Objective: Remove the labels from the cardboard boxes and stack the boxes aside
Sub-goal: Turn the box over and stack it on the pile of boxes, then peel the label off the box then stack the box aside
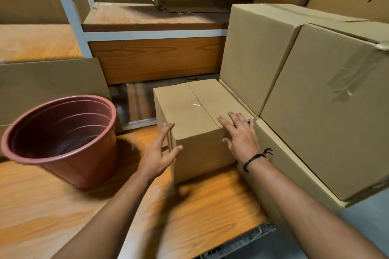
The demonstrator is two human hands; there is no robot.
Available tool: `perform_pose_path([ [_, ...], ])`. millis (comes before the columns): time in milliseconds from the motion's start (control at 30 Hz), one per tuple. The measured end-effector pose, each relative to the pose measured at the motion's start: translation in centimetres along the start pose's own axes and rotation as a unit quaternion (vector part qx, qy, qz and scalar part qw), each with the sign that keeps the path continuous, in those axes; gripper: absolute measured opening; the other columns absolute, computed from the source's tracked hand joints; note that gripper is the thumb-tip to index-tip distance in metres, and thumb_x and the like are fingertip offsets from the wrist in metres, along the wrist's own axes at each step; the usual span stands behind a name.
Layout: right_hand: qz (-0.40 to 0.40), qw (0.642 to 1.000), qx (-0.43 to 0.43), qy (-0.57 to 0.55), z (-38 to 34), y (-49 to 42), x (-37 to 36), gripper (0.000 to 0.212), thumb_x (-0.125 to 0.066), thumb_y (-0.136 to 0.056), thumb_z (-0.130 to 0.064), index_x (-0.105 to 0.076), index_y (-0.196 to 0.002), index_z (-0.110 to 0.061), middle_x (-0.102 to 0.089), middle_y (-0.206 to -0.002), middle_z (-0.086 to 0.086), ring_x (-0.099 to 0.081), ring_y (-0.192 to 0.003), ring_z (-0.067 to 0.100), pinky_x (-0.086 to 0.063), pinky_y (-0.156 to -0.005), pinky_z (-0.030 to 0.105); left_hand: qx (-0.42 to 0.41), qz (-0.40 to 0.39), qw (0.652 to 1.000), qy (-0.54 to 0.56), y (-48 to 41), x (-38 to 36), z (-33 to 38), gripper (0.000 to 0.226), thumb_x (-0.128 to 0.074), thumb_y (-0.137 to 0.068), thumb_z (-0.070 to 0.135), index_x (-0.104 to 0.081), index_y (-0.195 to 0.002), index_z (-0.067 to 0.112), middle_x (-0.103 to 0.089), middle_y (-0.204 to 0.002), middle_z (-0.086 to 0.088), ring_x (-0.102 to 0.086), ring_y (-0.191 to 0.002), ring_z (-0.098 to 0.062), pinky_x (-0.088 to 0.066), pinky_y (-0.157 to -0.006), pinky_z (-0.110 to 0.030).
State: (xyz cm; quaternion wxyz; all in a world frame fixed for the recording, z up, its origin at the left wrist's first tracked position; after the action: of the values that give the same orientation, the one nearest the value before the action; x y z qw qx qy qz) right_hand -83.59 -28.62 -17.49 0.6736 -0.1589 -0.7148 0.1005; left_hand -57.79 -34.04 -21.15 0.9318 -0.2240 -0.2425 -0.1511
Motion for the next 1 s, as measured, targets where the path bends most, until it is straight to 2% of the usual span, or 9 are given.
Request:
perform_pose_path([
  [133, -0.015, 1.0, 0.007, 0.001, 1.0, -1.1, -0.4, 0.072, -0.069, -0.087, -0.023, -0.033, -0.148, -0.037, -0.028, -0.157, 0.008, -0.019, -0.146, 0.031, -0.007, -0.117, 0.061, 0.024, -0.005, 0.999, -0.031, -1.1, -0.3, 0.1, 0.072, -0.061, -0.087, 0.056, -0.019, -0.145, 0.056, -0.028, -0.159, 0.006, -0.031, -0.143, -0.019, -0.046, -0.106, -0.041],
  [233, -0.026, 1.0, 0.01, 0.006, 1.1, -1.5, -0.6, 0.07, -0.066, -0.089, -0.025, -0.032, -0.148, -0.037, -0.028, -0.157, 0.009, -0.02, -0.146, 0.032, -0.01, -0.115, 0.063, 0.046, -0.003, 0.994, -0.099, -1.4, -0.2, 0.6, 0.073, -0.057, -0.09, 0.054, -0.015, -0.15, 0.049, -0.026, -0.159, 0.007, -0.035, -0.141, -0.021, -0.043, -0.107, -0.045],
  [333, -0.014, 1.0, 0.005, 0.0, 0.7, -1.5, -0.3, 0.073, -0.067, -0.088, -0.024, -0.028, -0.149, -0.038, -0.025, -0.158, 0.01, -0.016, -0.147, 0.031, -0.01, -0.115, 0.064, 0.066, 0.01, 0.983, -0.171, -1.2, 0.3, 1.1, 0.073, -0.055, -0.091, 0.056, -0.011, -0.149, 0.05, -0.021, -0.161, 0.003, -0.026, -0.146, -0.02, -0.038, -0.111, -0.044],
  [467, 0.038, 0.997, 0.011, -0.071, -1.8, -0.1, 1.1, 0.09, -0.071, -0.083, -0.028, -0.014, -0.152, -0.037, -0.014, -0.16, 0.014, -0.002, -0.149, 0.033, 0.002, -0.116, 0.06, 0.022, 0.054, 0.983, -0.174, 1.0, 2.3, 3.1, 0.07, -0.048, -0.09, 0.062, -0.021, -0.151, 0.04, -0.029, -0.159, 0.001, -0.019, -0.148, -0.016, -0.023, -0.12, -0.045],
  [567, 0.04, 0.982, 0.091, -0.158, -6.6, 1.0, 1.9, 0.089, -0.071, -0.083, -0.033, -0.013, -0.15, -0.038, -0.016, -0.16, 0.014, -0.004, -0.148, 0.033, -0.01, -0.117, 0.06, -0.023, 0.136, 0.975, -0.174, 3.7, 5.4, 4.8, 0.061, -0.052, -0.093, 0.053, -0.041, -0.146, 0.025, -0.041, -0.152, -0.004, -0.02, -0.147, -0.017, -0.009, -0.122, -0.038],
  [667, 0.024, 0.962, 0.17, -0.215, -13.2, 2.0, 2.3, 0.085, -0.071, -0.083, -0.036, -0.017, -0.148, -0.038, -0.022, -0.157, 0.015, -0.01, -0.146, 0.033, -0.018, -0.116, 0.058, -0.047, 0.216, 0.957, -0.188, 7.1, 9.6, 4.8, 0.052, -0.057, -0.091, 0.042, -0.054, -0.136, 0.016, -0.053, -0.142, -0.007, -0.033, -0.143, -0.022, -0.014, -0.121, -0.041],
  [800, -0.005, 0.922, 0.269, -0.278, -23.3, 3.8, 2.5, 0.075, -0.065, -0.085, -0.038, -0.025, -0.149, -0.034, -0.026, -0.156, 0.011, -0.016, -0.145, 0.029, -0.02, -0.118, 0.049, 0.028, 0.295, 0.926, -0.233, 14.0, 16.8, 1.7, 0.051, -0.056, -0.089, 0.042, -0.058, -0.131, 0.014, -0.057, -0.137, -0.007, -0.039, -0.139, -0.025, -0.015, -0.12, -0.037],
  [867, -0.009, 0.912, 0.282, -0.298, -25.8, 4.2, 2.5, 0.075, -0.066, -0.084, -0.037, -0.028, -0.148, -0.031, -0.029, -0.154, 0.011, -0.02, -0.144, 0.029, -0.021, -0.118, 0.046, 0.053, 0.311, 0.917, -0.245, 16.3, 19.2, 0.7, 0.051, -0.056, -0.089, 0.044, -0.059, -0.13, 0.014, -0.058, -0.137, -0.009, -0.04, -0.139, -0.026, -0.016, -0.119, -0.04],
  [1000, -0.03, 0.877, 0.343, -0.334, -37.1, 6.8, 1.6, 0.077, -0.071, -0.082, -0.032, -0.034, -0.148, -0.024, -0.033, -0.151, 0.013, -0.026, -0.141, 0.028, -0.023, -0.117, 0.042, 0.103, 0.379, 0.871, -0.297, 26.3, 28.5, -1.9, 0.048, -0.057, -0.089, 0.044, -0.063, -0.124, 0.012, -0.061, -0.132, -0.01, -0.04, -0.138, -0.026, -0.014, -0.119, -0.04],
])
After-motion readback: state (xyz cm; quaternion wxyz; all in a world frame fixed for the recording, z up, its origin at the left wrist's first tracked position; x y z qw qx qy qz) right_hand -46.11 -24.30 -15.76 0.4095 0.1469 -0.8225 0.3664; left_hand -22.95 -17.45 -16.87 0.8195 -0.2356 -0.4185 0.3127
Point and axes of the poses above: each hand's wrist, its own y-axis away from the middle knuckle, its own x-axis out of the back of the hand, z = x × y, the point moved 3 cm from there along -y, towards the middle knuckle
